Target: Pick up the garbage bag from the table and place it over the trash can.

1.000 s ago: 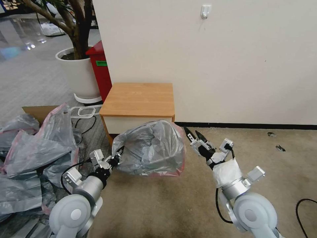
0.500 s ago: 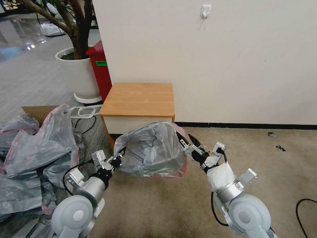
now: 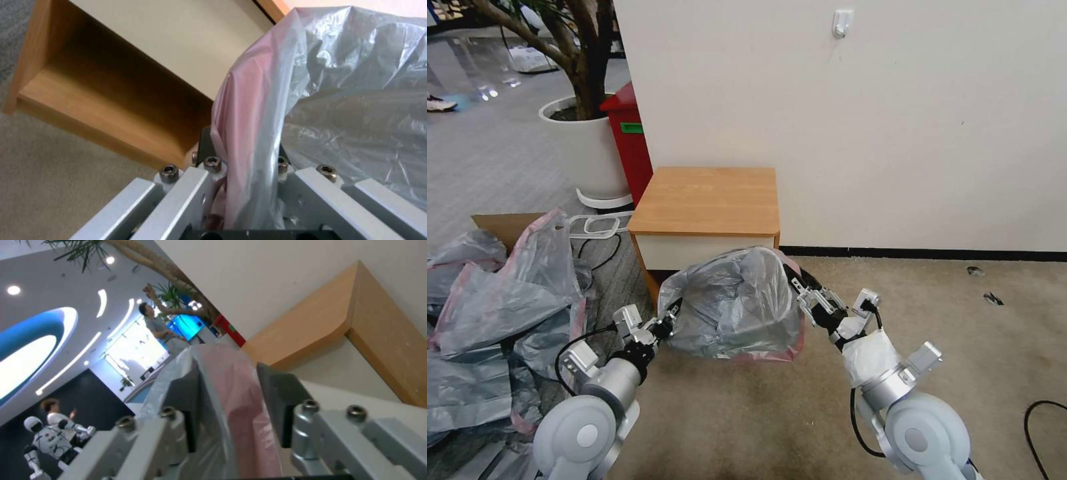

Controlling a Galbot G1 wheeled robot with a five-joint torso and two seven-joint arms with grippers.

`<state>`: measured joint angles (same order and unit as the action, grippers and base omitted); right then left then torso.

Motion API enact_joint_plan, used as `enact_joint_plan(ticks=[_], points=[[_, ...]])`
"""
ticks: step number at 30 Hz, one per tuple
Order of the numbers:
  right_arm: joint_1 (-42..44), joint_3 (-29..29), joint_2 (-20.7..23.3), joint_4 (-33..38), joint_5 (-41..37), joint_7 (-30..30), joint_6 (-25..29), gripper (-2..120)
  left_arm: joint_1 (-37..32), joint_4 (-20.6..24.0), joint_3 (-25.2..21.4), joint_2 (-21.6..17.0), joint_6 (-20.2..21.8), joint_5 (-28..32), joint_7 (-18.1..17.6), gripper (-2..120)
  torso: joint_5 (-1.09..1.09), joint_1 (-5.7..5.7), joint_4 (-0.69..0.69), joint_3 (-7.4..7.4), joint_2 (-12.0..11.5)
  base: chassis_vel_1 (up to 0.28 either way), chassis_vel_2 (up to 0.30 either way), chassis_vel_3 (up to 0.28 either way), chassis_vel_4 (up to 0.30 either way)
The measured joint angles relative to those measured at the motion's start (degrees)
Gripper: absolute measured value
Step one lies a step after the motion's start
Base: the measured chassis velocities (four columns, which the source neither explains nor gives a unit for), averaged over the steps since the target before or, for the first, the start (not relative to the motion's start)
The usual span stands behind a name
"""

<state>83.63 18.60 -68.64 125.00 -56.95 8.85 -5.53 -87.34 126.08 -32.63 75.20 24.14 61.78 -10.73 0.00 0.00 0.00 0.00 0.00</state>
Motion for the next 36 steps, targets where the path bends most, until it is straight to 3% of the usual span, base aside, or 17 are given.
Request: enact_joint_plan(ticks=[1,2,3,6,17,36], points=[[-0.1,0.0,0.0,0.2,0.0,0.0,0.0,26,0.0,0.1,0.0,0.0,0.0,0.0,0.0,4,0.0,0.0,0.0,0.0,0.0,0.0,0.0,0.0,0.0],[-0.1,0.0,0.0,0.2,0.0,0.0,0.0,26,0.0,0.1,0.0,0.0,0.0,0.0,0.0,4,0.0,0.0,0.0,0.0,0.0,0.0,0.0,0.0,0.0],[-0.2,0.1,0.0,0.4,0.0,0.0,0.0,13,0.0,0.3,0.2,0.0,0.0,0.0,0.0,4,0.0,0.0,0.0,0.0,0.0,0.0,0.0,0.0,0.0],[-0.5,0.2,0.0,0.5,0.0,-0.1,0.0,0,-0.1,0.4,0.5,0.0,0.0,-0.2,0.0,4,0.0,0.0,0.0,0.0,0.0,0.0,0.0,0.0,0.0],[-2.6,0.7,-0.1,-0.8,0.2,-2.3,0.6,0,-1.6,1.4,1.6,0.4,0.0,-1.3,1.4,4,0.0,0.0,0.0,0.0,0.0,0.0,0.0,0.0,0.0],[-6.7,1.2,1.1,-10.0,3.7,-4.4,1.2,0,-3.4,5.1,3.7,1.0,-0.2,-0.3,3.0,4,0.0,0.0,0.0,0.0,0.0,0.0,0.0,0.0,0.0]])
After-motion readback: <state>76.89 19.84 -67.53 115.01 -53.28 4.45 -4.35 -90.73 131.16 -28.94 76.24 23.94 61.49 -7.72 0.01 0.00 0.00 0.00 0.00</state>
